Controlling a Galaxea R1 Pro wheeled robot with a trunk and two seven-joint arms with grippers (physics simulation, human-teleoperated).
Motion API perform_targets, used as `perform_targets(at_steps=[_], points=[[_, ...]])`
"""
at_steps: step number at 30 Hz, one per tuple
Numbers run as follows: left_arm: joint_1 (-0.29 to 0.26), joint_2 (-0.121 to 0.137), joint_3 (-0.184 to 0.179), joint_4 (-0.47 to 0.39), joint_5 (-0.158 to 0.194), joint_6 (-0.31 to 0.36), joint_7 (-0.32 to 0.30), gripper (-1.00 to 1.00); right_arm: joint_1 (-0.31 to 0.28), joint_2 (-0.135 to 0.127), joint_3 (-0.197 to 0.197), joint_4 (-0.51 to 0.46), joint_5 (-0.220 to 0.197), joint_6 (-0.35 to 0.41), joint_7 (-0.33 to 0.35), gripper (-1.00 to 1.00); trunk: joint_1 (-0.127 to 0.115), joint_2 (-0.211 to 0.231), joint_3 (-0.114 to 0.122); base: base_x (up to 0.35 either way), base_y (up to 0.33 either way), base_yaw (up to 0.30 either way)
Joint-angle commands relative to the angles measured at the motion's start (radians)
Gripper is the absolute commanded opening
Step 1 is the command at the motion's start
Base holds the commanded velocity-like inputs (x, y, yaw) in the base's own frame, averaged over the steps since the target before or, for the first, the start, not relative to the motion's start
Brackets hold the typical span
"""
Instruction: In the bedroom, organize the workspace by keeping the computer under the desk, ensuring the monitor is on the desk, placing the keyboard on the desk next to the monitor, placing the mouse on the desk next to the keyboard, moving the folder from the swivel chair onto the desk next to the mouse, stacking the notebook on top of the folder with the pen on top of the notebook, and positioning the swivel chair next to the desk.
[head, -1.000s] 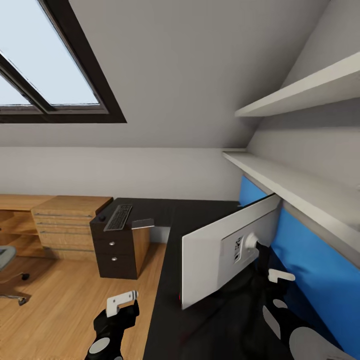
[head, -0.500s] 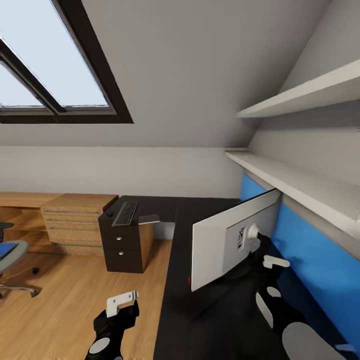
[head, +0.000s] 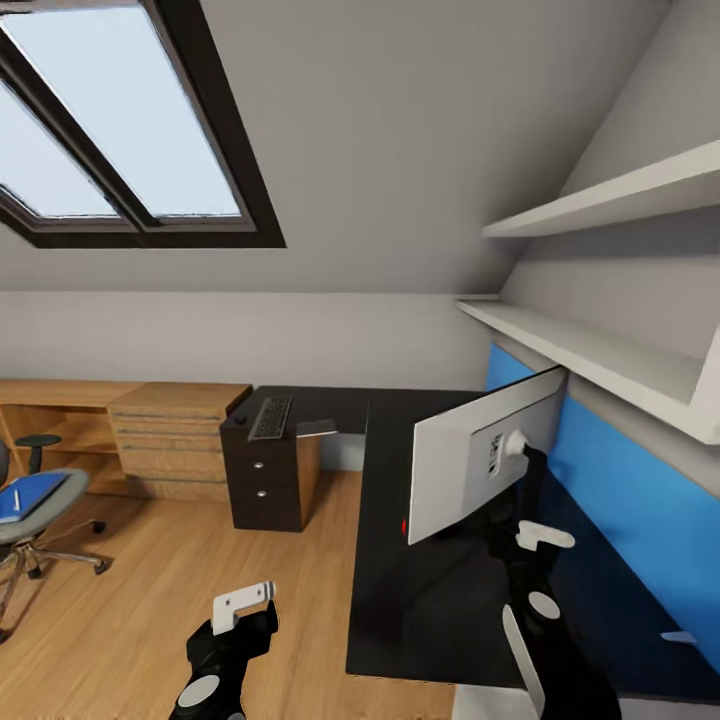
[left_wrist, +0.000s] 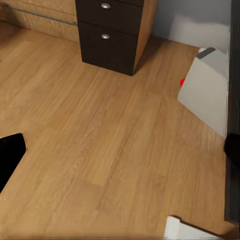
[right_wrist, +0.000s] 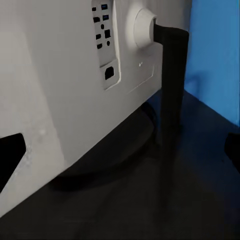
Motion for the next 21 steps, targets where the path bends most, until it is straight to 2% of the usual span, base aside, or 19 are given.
perform_targets(at_steps=[1,4,5,13,17,21], points=[[0.0,0.0,-0.001,-0.001,0.007,0.002,0.007,1.0,0.004,0.013,0.007,-0.014,0.001,0.031,-0.002,1.0,0.0,-0.001,-0.001,-0.238,0.249,0.0],[0.0,0.0,-0.001,-0.001,0.007,0.002,0.007,1.0,0.009,0.022,0.028,-0.026,0.002,0.065,-0.003,1.0,0.0,-0.001,-0.001,-0.202,0.263,0.0],[0.0,0.0,-0.001,-0.001,0.008,0.002,0.007,1.0,0.011,0.026,0.046,-0.033,0.001,0.079,-0.004,1.0,0.0,-0.001,-0.001,-0.118,0.278,0.0],[0.0,0.0,-0.001,0.003,0.008,0.002,0.007,1.0,0.019,0.032,0.128,-0.06,0.002,0.102,-0.014,1.0,0.0,-0.001,-0.001,-0.04,0.296,0.0],[0.0,0.0,-0.001,0.004,0.008,0.001,0.007,1.0,0.024,0.032,0.143,-0.063,0.002,0.1,-0.018,1.0,0.0,-0.001,-0.001,0.08,0.22,0.0],[0.0,0.0,-0.001,0.006,0.008,-0.001,0.006,1.0,0.04,0.032,0.15,-0.083,0.002,0.092,-0.019,1.0,0.0,-0.001,-0.001,0.24,0.118,0.0]])
